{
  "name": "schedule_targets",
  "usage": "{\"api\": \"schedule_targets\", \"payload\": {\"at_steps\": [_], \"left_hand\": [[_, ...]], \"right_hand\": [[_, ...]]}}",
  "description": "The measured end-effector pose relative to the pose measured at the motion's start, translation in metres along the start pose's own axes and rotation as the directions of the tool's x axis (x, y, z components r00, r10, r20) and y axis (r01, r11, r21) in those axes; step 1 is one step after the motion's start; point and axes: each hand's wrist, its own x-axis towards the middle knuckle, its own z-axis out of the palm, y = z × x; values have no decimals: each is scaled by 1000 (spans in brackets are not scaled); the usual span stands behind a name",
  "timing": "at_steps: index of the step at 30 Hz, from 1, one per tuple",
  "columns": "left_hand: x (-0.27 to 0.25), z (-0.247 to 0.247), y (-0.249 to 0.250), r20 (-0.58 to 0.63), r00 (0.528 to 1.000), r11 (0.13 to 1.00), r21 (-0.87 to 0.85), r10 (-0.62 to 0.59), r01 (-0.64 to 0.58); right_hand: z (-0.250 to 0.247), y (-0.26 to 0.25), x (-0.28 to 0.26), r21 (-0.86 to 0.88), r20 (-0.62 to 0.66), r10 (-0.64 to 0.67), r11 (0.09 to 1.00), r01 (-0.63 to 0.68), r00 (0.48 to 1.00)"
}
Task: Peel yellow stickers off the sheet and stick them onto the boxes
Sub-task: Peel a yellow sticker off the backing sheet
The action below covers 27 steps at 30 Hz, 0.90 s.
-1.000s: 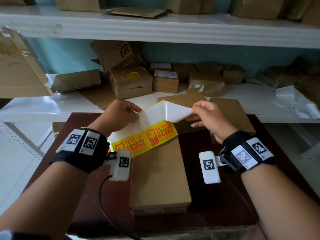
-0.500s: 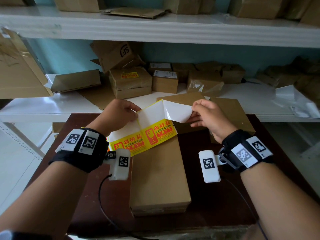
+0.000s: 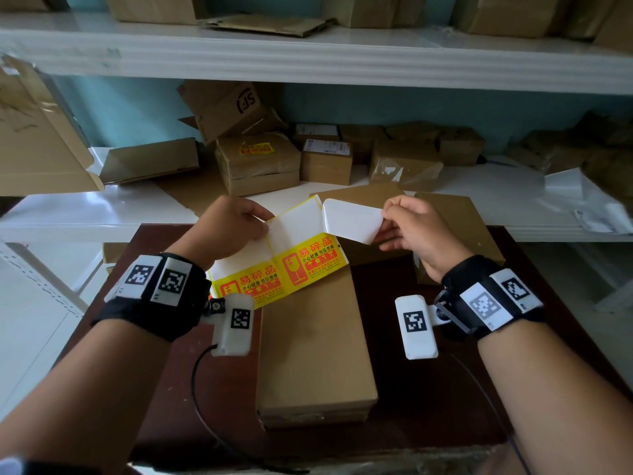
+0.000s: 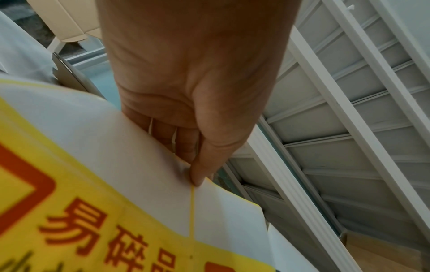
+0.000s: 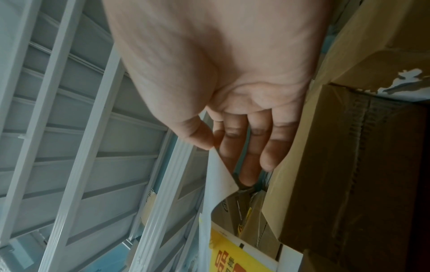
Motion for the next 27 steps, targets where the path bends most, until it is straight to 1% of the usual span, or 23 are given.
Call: {"api": "schedule_targets", "payload": {"at_steps": [17,27], "left_hand": [[3,-5,-6,-32,999,999,6,-42,42],[8,-9,-11,-34,997,998,-24,-66,65]], "right_hand": [[-1,-1,0,11,-11,2,1000,-2,1000],[-2,1,2,44,-25,10,999,-9,1000]]}}
